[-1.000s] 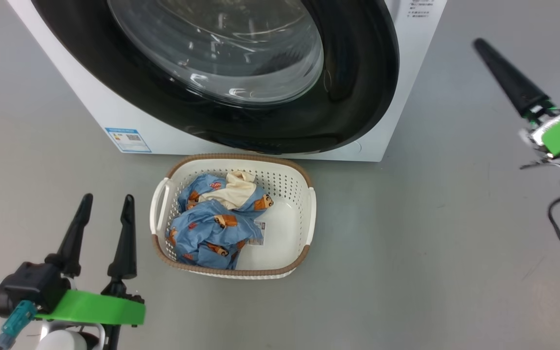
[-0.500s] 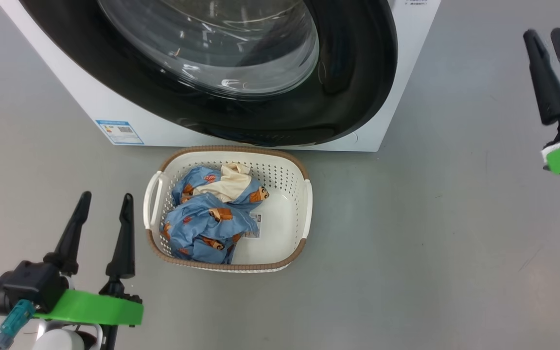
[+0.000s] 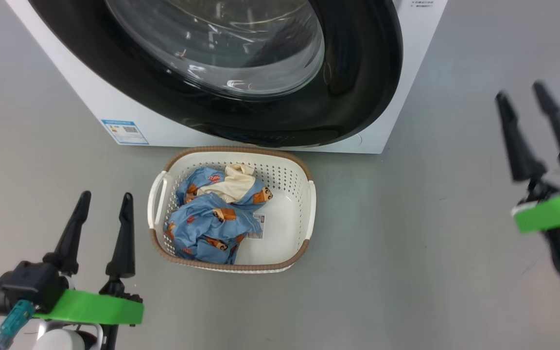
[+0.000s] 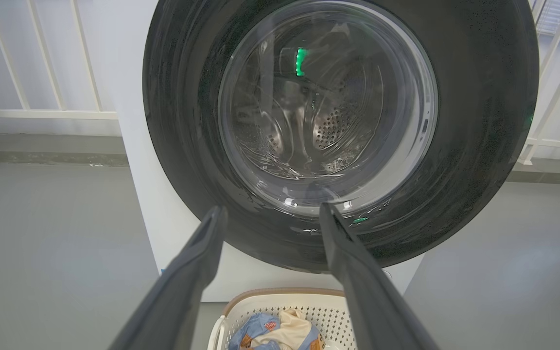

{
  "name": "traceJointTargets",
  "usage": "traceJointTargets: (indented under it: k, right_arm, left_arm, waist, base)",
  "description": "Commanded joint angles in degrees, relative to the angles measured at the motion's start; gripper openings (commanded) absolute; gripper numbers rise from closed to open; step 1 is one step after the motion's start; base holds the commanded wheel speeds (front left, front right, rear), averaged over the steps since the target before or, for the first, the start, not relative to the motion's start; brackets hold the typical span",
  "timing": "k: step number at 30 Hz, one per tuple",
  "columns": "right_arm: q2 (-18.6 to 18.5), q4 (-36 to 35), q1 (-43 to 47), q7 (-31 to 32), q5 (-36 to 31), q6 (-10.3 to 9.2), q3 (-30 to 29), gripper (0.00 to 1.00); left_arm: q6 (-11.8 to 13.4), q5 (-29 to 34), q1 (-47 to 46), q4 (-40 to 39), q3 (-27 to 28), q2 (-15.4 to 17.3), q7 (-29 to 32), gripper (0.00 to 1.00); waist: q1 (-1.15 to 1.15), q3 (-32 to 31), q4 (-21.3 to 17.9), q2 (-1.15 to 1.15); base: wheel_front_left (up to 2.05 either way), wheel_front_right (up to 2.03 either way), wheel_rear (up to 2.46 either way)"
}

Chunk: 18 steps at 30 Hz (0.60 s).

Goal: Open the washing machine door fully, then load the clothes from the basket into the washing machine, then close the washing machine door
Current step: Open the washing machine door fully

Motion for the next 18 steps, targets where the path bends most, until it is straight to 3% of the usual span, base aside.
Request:
traceJointTargets:
  k: [1,18]
  right_arm:
    - [0.30,-2.31,3.24,-0.66,-1.72,0.16,0.25,1.00]
    - [6.21,-1.13,9.68,-0.67,-7.74,0.16,1.48,1.00]
  left_arm:
    - [-0.18,0.22,-0.11,-1.70,2.29,1.23,-0.46,1.00]
    - [-0.18,0.41,-0.79,-2.39,2.40,0.97,-0.46,1.00]
  waist:
    - [0.00,0.02,-0.19,0.00]
    - [0.00,0.93,-1.02,0.00]
  base:
    - [0.00,0.00,0.00]
    - [0.00,0.00,0.00]
